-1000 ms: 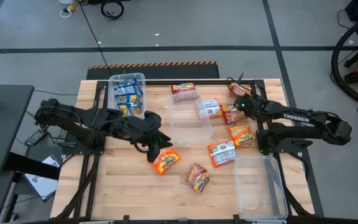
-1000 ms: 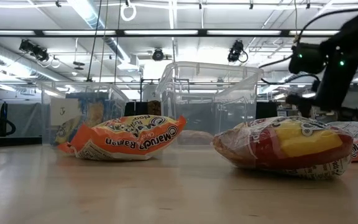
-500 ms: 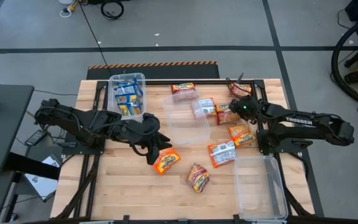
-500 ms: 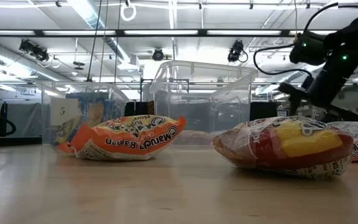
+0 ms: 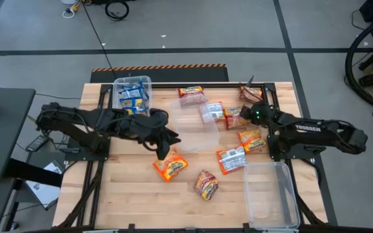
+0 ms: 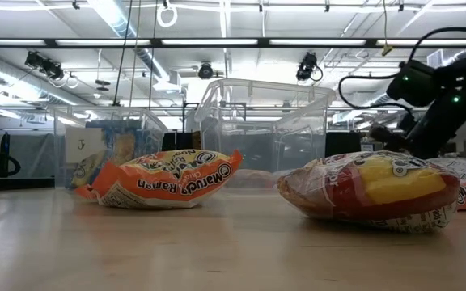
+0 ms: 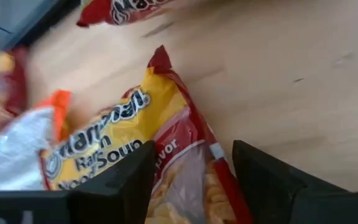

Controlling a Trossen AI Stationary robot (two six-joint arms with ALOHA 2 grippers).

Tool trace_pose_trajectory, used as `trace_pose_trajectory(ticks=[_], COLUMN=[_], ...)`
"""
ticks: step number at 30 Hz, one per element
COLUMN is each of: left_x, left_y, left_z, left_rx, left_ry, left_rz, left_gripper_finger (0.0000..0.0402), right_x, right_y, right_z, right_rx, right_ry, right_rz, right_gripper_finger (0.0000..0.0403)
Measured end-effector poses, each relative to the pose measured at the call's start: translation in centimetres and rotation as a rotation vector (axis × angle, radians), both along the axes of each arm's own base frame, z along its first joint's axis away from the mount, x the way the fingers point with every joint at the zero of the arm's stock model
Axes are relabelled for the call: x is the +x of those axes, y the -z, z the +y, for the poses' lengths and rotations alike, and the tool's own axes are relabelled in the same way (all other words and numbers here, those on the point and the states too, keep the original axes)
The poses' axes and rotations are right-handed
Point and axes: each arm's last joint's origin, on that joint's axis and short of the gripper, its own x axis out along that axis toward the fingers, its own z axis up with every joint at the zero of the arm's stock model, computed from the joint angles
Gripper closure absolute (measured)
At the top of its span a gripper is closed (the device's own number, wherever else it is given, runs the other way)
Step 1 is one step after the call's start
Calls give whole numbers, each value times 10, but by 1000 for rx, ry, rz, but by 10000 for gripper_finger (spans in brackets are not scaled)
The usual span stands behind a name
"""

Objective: Sort Maruchan noodles
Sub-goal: Put the red noodle pack into the middle transparent bin

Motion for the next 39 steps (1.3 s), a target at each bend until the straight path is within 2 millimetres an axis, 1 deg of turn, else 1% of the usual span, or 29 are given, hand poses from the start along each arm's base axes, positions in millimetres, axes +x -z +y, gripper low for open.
trace_pose_trajectory(ticks=[2, 4, 7, 11, 14, 15, 17, 19, 23, 25, 28, 32, 34, 35, 37, 39], left_x=[-3, -6, -15, -35, -51, -57, -69, -82, -105, -117, -130, -147, -158, -164, -177, -186], left_y=[-2, -4, -9, -23, -34, -37, -43, -47, -50, -51, -50, -49, -47, -46, -42, -39], left_z=[3, 6, 10, 16, 22, 24, 27, 30, 37, 40, 44, 49, 53, 55, 58, 60], left_rx=[-14, -21, -12, 32, 78, 91, 104, 110, 120, 133, 165, 213, 242, 256, 281, 303], left_ry=[17, 18, 3, -37, -95, -117, -148, -173, -245, -283, -330, -389, -463, -502, -534, -523], left_rz=[6, 5, 1, -56, -93, -109, -126, -130, -111, -104, -82, -49, -24, -9, 32, 80], left_gripper_finger=[278, 278, 278, 278, 278, 278, 278, 278, 278, 278, 278, 278, 278, 278, 278, 278], right_x=[-1, -1, -1, 0, 0, 0, 3, 10, 28, 37, 50, 69, 82, 91, 113, 137], right_y=[3, 4, 3, 2, 0, -2, -10, -29, -82, -114, -162, -213, -228, -231, -232, -227], right_z=[0, 0, -1, -2, -3, -3, -5, -8, -11, -10, -3, 11, 19, 23, 34, 45], right_rx=[9, 2, -17, -64, -112, -134, -179, -265, -467, -596, -793, -979, -1051, -1082, -1141, -1189], right_ry=[-7, -28, -44, -75, -115, -134, -189, -245, -402, -477, -578, -695, -771, -820, -927, -1030], right_rz=[-42, -43, -31, -3, 24, 35, 68, 93, 171, 218, 247, 238, 240, 247, 244, 269], right_gripper_finger=[194, 210, 244, 310, 372, 386, 393, 394, 397, 397, 399, 399, 400, 400, 400, 399])
